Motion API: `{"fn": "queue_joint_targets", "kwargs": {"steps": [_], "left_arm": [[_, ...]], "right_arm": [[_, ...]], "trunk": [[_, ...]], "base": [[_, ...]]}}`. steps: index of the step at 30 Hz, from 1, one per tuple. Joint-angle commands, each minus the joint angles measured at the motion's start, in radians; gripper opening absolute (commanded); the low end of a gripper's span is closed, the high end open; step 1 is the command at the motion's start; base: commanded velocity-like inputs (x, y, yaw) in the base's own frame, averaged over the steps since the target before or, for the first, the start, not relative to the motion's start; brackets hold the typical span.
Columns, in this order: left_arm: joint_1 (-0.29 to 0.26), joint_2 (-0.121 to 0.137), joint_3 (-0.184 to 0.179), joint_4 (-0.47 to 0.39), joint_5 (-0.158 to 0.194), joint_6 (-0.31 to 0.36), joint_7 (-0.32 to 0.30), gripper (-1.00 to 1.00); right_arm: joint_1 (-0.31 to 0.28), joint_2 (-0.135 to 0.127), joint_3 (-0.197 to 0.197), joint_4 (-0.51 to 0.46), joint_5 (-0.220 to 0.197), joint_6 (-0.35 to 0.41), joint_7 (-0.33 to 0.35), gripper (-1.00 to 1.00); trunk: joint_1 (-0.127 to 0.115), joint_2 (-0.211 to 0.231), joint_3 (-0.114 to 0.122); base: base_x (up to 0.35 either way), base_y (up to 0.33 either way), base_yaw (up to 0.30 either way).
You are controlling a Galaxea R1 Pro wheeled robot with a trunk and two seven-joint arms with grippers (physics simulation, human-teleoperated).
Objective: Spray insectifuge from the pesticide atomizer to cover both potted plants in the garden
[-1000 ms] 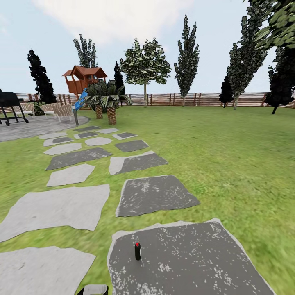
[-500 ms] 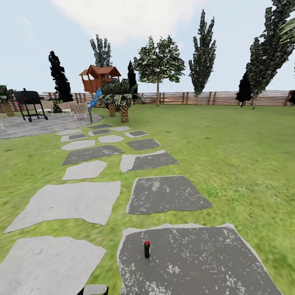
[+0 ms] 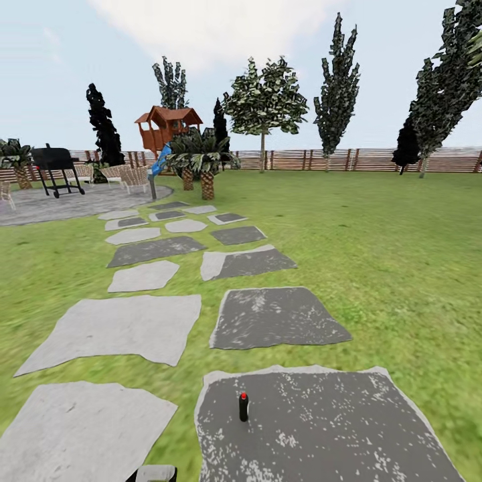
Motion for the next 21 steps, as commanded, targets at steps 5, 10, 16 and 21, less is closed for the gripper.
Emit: {"fn": "queue_joint_targets", "kwargs": {"steps": [5,10,16,21], "left_arm": [[-0.004,0.001,0.004,-0.003,0.002,0.007,0.003,1.0],[-0.078,-0.002,0.004,-0.023,0.001,0.162,0.004,1.0],[-0.235,-0.009,0.003,-0.092,0.006,0.329,0.003,1.0],[-0.296,-0.01,0.004,-0.138,0.011,0.343,0.003,1.0]], "right_arm": [[-0.001,-0.002,-0.002,0.005,0.009,-0.002,0.0,1.0],[-0.001,-0.004,-0.001,-0.11,0.012,0.03,0.0,1.0],[-0.005,-0.004,0.0,-0.369,0.013,0.36,0.003,1.0],[-0.019,-0.004,0.0,-0.537,0.014,0.523,0.004,1.0]], "trunk": [[0.0,0.0,-0.001],[0.0,0.0,-0.001],[0.0,0.0,-0.001],[0.0,0.0,-0.001]], "base": [[0.0,0.0,0.0],[0.0,0.0,0.0],[0.0,0.0,0.0],[0.0,0.0,0.0]]}}
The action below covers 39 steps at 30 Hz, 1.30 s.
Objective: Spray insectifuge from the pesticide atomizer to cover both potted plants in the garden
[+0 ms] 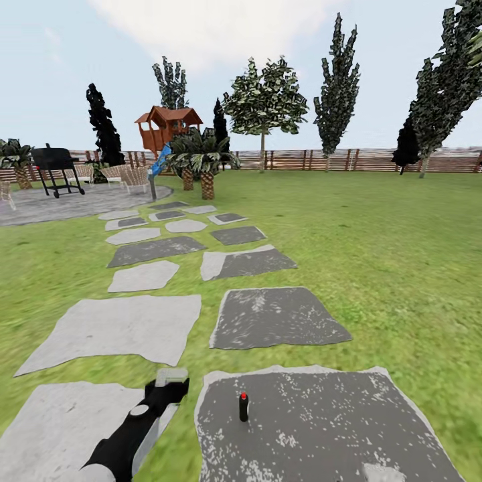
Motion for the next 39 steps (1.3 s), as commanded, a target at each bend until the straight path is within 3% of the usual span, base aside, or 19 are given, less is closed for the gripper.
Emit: {"fn": "queue_joint_targets", "kwargs": {"steps": [1,4,6,10,18,24,39], "left_arm": [[-0.017,-0.004,0.0,-0.005,0.006,0.0,0.0,1.0],[-0.057,-0.027,-0.001,-0.011,0.036,0.001,0.0,1.0],[-0.086,-0.045,-0.001,-0.015,0.077,0.0,0.0,1.0],[-0.093,-0.052,-0.001,-0.017,0.088,-0.006,0.0,1.0],[-0.094,-0.047,-0.001,-0.015,0.088,-0.168,-0.001,1.0],[-0.094,-0.048,-0.003,-0.016,0.088,-0.182,-0.001,1.0],[-0.094,-0.048,-0.002,-0.016,0.089,-0.184,-0.001,1.0]], "right_arm": [[-0.009,0.0,0.0,-0.05,0.001,0.034,0.0,1.0],[-0.047,-0.001,0.0,-0.139,0.001,0.126,0.001,1.0],[-0.089,0.0,0.0,-0.205,-0.005,0.33,0.003,1.0],[-0.099,0.002,0.004,-0.227,-0.003,0.424,0.003,1.0],[-0.101,0.003,0.007,-0.264,-0.002,0.447,0.011,1.0],[-0.101,0.004,0.007,-0.309,0.0,0.447,0.01,1.0],[-0.101,0.005,0.009,-0.314,0.001,0.447,0.01,1.0]], "trunk": [[0.0,0.0,-0.001],[0.0,0.0,-0.001],[0.0,0.0,-0.001],[0.0,0.0,-0.001],[0.0,0.0,-0.001],[0.0,0.0,-0.001],[0.0,0.0,-0.001]], "base": [[0.0,0.0,0.0],[0.0,0.0,0.0],[0.0,0.0,0.0],[0.0,0.0,0.0],[0.0,0.0,0.0],[0.025,-0.005,0.0],[0.155,-0.061,0.0]]}}
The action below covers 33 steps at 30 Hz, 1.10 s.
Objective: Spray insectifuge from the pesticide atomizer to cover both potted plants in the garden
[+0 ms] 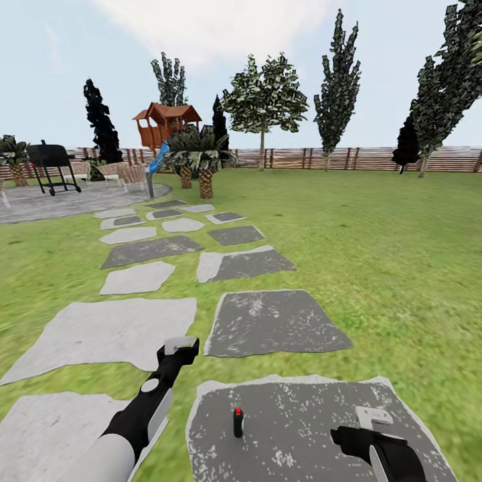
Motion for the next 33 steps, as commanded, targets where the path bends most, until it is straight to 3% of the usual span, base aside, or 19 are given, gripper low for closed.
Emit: {"fn": "queue_joint_targets", "kwargs": {"steps": [1,23,33], "left_arm": [[-0.001,0.0,0.0,0.001,0.009,-0.003,0.0,1.0],[-0.001,0.0,0.001,0.001,0.01,-0.003,-0.001,1.0],[-0.001,0.0,0.001,0.001,0.01,-0.003,-0.001,1.0]], "right_arm": [[-0.001,0.0,0.0,-0.001,0.001,0.005,0.001,1.0],[-0.001,0.0,-0.002,-0.003,0.001,0.005,0.0,1.0],[-0.001,0.0,-0.002,-0.003,0.001,0.005,0.0,1.0]], "trunk": [[0.0,0.0,-0.001],[0.0,0.0,-0.001],[0.0,0.0,-0.002]], "base": [[0.005,-0.002,0.0],[0.034,-0.016,0.0],[0.112,-0.147,0.054]]}}
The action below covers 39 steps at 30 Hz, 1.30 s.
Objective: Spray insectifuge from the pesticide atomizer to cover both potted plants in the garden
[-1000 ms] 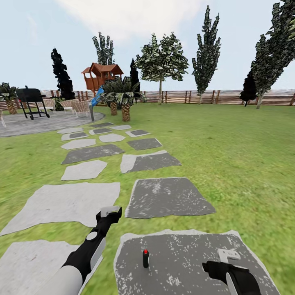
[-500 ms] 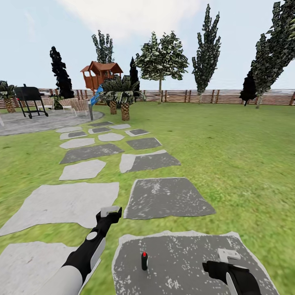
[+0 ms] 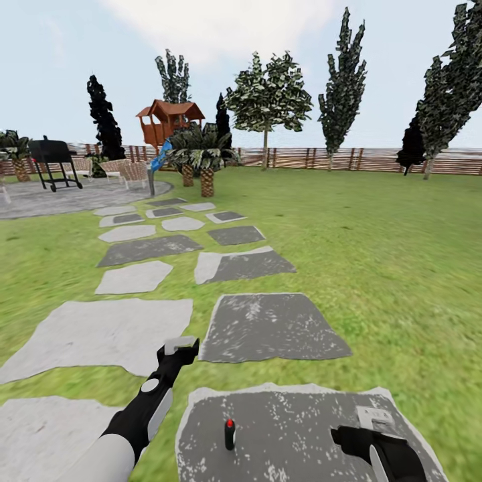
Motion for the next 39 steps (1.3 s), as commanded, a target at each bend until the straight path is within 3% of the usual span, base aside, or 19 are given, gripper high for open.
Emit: {"fn": "queue_joint_targets", "kwargs": {"steps": [1,39], "left_arm": [[-0.001,0.0,0.0,0.001,0.009,-0.003,0.0,1.0],[-0.001,0.0,-0.002,0.001,0.01,-0.034,0.0,1.0]], "right_arm": [[0.0,0.0,0.0,-0.001,0.001,0.005,0.001,1.0],[0.0,0.0,-0.003,-0.002,0.001,0.005,0.001,1.0]], "trunk": [[0.0,0.0,-0.001],[0.0,0.0,-0.002]], "base": [[0.066,-0.082,0.196],[0.002,-0.071,0.008]]}}
